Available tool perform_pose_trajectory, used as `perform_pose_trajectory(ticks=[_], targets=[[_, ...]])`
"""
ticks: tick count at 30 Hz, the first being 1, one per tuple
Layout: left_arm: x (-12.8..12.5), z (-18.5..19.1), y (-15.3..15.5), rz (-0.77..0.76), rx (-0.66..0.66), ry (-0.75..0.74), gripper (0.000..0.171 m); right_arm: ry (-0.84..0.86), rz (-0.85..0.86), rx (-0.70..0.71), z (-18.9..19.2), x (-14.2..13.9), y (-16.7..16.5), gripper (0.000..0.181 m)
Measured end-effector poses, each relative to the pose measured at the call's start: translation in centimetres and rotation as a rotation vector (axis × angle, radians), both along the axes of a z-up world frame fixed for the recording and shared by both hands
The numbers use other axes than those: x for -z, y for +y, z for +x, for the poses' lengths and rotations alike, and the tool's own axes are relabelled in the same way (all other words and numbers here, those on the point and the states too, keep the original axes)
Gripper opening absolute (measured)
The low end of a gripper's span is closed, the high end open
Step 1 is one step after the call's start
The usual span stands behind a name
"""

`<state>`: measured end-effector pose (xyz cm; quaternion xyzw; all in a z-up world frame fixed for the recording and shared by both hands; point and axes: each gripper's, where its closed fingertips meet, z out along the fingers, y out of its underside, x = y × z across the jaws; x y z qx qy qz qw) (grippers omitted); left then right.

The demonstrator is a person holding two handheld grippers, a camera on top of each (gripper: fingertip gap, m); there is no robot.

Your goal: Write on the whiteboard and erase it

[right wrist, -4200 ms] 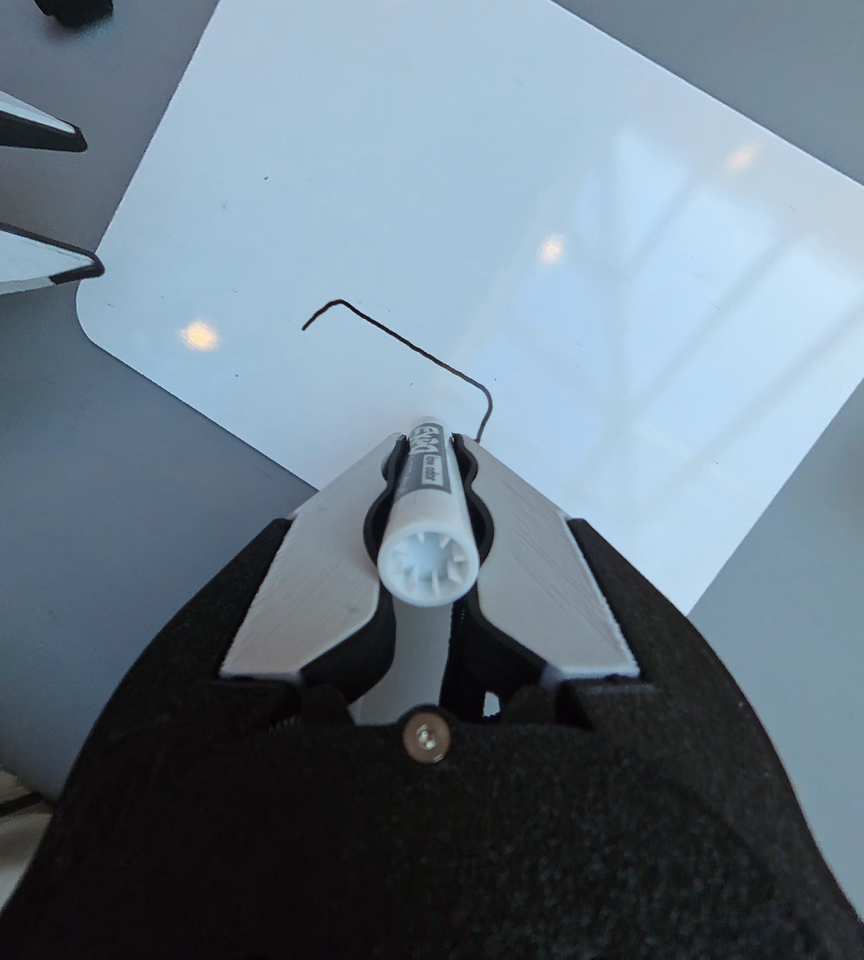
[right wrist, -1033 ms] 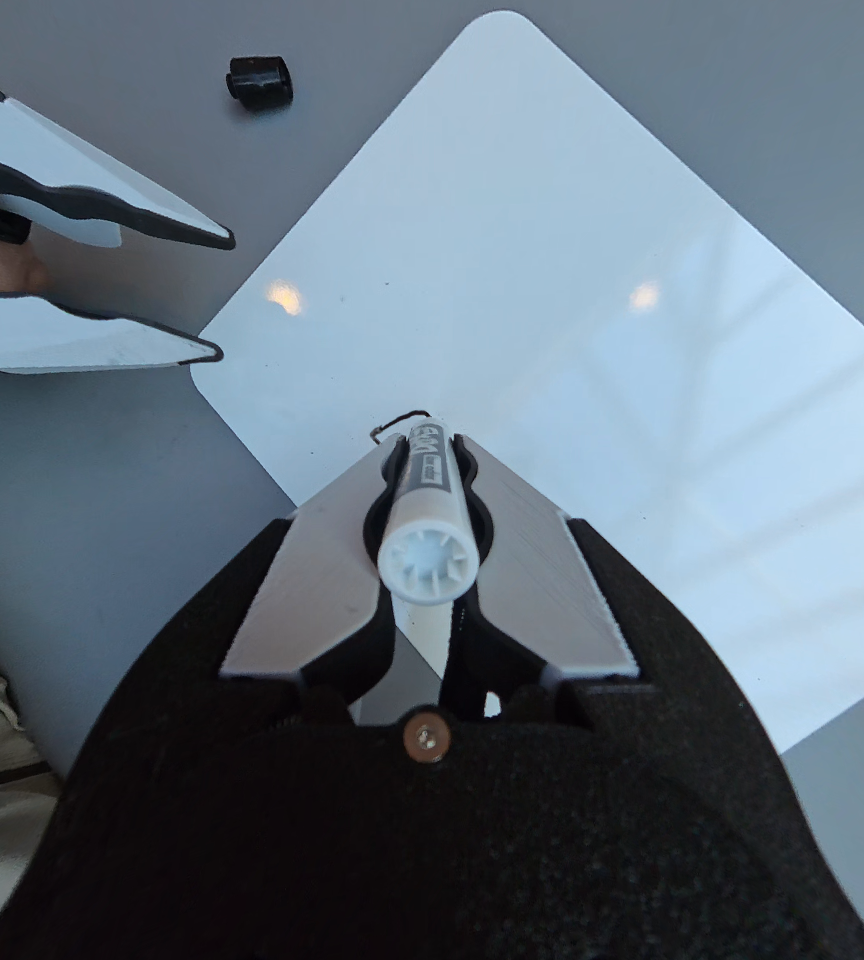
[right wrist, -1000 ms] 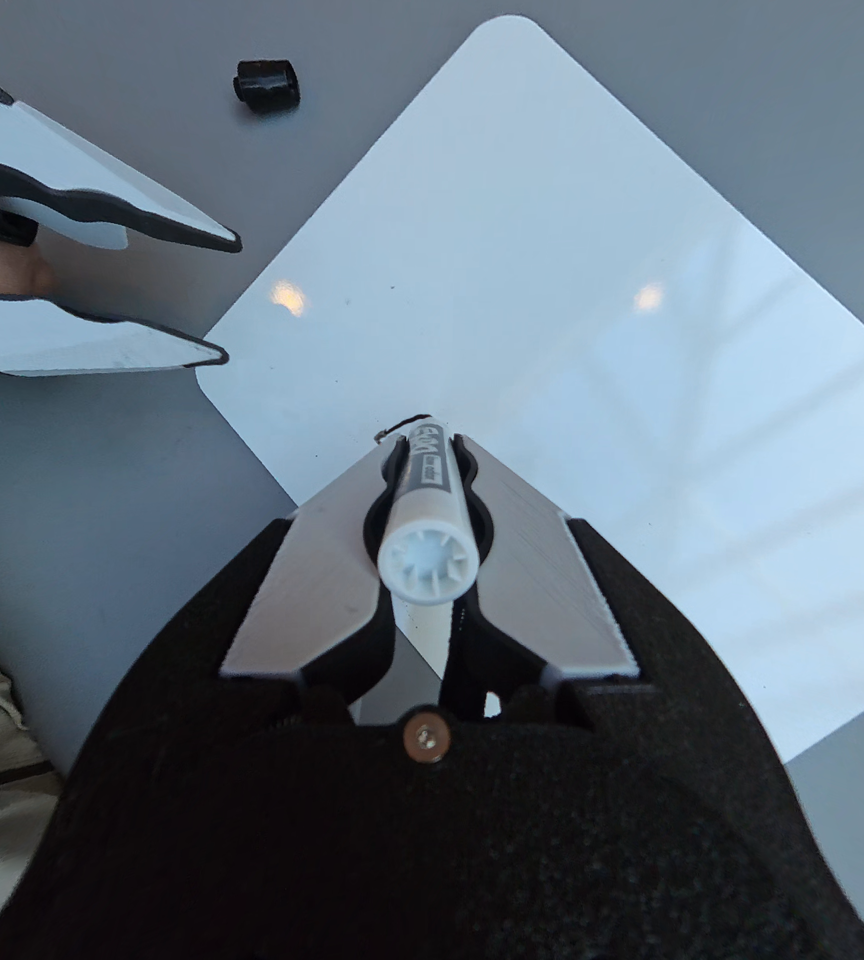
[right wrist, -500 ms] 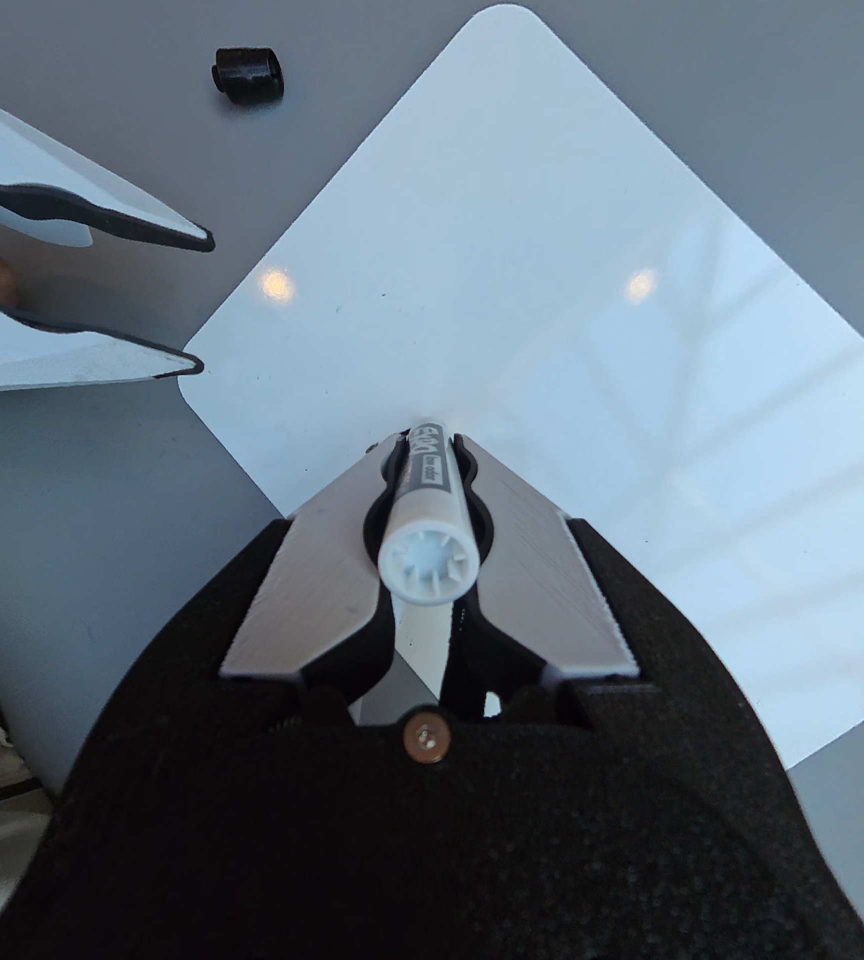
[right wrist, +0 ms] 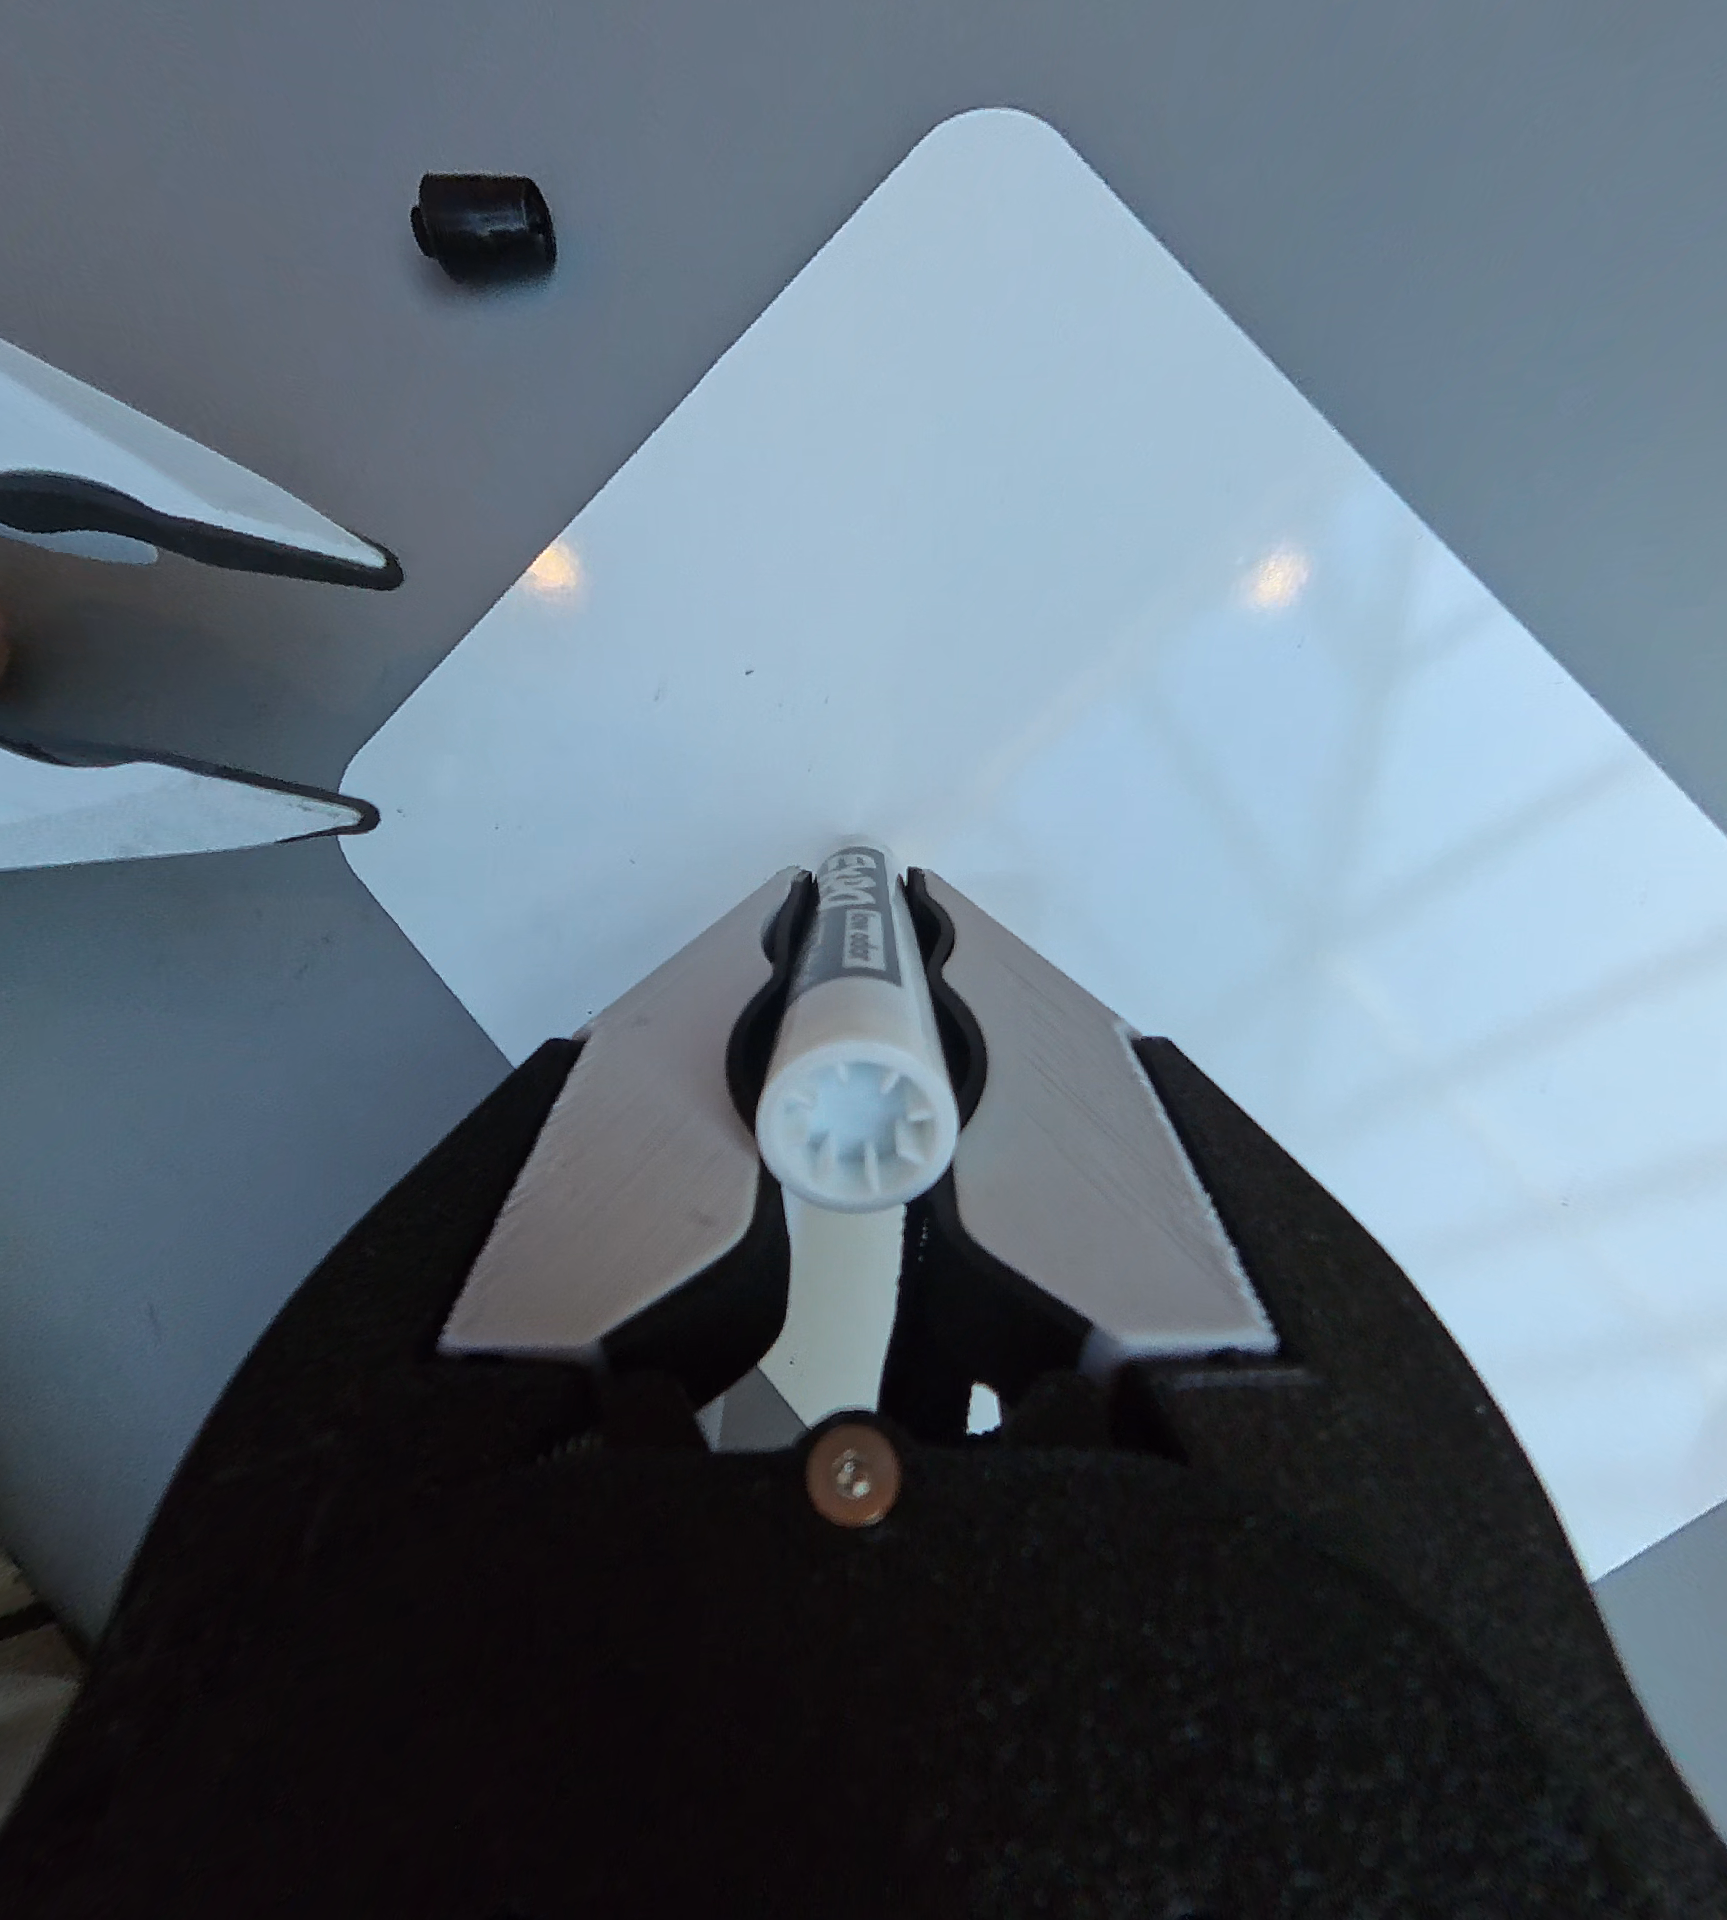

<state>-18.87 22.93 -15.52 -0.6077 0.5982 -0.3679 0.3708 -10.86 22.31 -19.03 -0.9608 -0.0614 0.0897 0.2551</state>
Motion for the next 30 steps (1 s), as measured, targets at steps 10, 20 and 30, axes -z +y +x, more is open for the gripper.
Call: perform_pose_trajectory(ticks=[10,20,30], targets=[[0.0,-0.1,-0.1,-0.001,-0.003,0.0,0.037,-0.004,-0.002,-0.009,0.2,0.0,0.8,0.018],[0.2,-0.1,-0.5,-0.005,0.003,0.004,0.037,0.005,-0.004,-0.009,0.2,0.0,1.0,0.018],[0.1,-0.1,-0.5,-0.003,0.001,0.004,0.037,0.002,-0.002,-0.009,0.2,0.0,1.2,0.018]])
